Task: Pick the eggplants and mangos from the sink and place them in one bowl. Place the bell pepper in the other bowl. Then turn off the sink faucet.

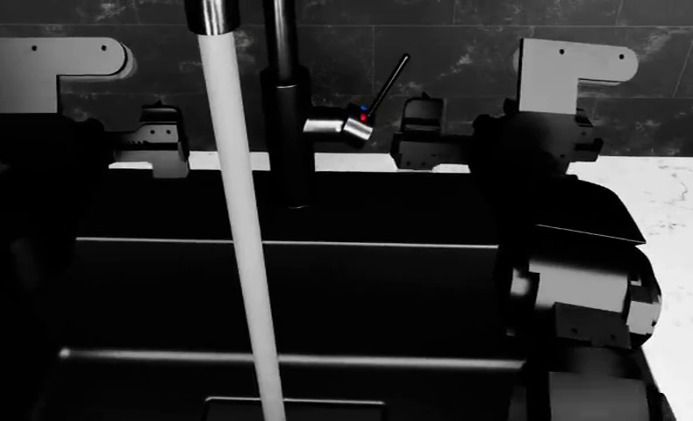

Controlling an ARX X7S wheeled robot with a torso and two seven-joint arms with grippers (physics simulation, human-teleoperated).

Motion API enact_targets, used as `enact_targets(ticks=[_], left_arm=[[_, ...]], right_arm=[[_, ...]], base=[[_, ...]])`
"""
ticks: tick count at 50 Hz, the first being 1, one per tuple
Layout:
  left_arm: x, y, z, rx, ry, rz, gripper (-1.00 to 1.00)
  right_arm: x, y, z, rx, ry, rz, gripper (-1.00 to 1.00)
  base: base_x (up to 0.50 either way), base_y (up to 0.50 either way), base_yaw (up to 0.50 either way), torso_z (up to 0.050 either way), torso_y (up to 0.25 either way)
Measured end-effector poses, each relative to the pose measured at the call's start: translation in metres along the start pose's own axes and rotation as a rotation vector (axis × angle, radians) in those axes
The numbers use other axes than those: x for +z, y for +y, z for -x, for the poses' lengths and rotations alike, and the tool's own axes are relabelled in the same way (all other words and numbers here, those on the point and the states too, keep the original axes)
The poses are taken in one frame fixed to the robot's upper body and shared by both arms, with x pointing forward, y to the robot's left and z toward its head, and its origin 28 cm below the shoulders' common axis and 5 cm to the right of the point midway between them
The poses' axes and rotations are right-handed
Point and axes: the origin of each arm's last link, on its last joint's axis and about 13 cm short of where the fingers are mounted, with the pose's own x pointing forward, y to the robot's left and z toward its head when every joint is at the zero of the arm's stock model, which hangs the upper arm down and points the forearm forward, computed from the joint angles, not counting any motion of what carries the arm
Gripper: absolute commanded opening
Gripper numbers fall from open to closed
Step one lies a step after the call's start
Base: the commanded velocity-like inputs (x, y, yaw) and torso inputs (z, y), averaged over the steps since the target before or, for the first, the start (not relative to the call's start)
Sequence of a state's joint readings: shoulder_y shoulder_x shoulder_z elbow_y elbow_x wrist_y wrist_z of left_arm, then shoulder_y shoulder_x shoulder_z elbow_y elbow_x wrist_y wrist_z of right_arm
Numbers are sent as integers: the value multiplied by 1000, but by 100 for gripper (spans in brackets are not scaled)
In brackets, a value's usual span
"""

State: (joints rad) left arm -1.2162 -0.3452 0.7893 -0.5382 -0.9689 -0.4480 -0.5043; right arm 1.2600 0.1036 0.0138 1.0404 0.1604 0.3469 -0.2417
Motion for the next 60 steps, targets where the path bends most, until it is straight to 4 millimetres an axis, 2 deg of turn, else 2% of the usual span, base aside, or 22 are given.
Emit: enact_targets(ticks=[17, 28, 38, 46, 60], left_arm=[[11, -1, -12, -8, -21, -2, 100], [16, 0, -20, 1, -39, 2, 100], [22, -5, -19, -9, -73, -17, 100], [35, -8, -18, -15, -106, -21, 100], [60, -5, -13, -1, -165, -41, 100]], right_arm=[[18, -2, -6, 7, -21, -35, 100], [26, -3, -6, 13, -21, -32, 100], [37, -4, -6, 21, -41, -19, 100], [52, 0, -6, 53, -68, 5, 100], [82, 9, -7, 105, -144, 67, 100]], base=[[0, 0, 0, 0, -5], [0, 0, 0, 9, -201], [0, 0, 0, 12, -204], [0, 0, 0, 12, -187], [0, 0, 0, 5, -25]])
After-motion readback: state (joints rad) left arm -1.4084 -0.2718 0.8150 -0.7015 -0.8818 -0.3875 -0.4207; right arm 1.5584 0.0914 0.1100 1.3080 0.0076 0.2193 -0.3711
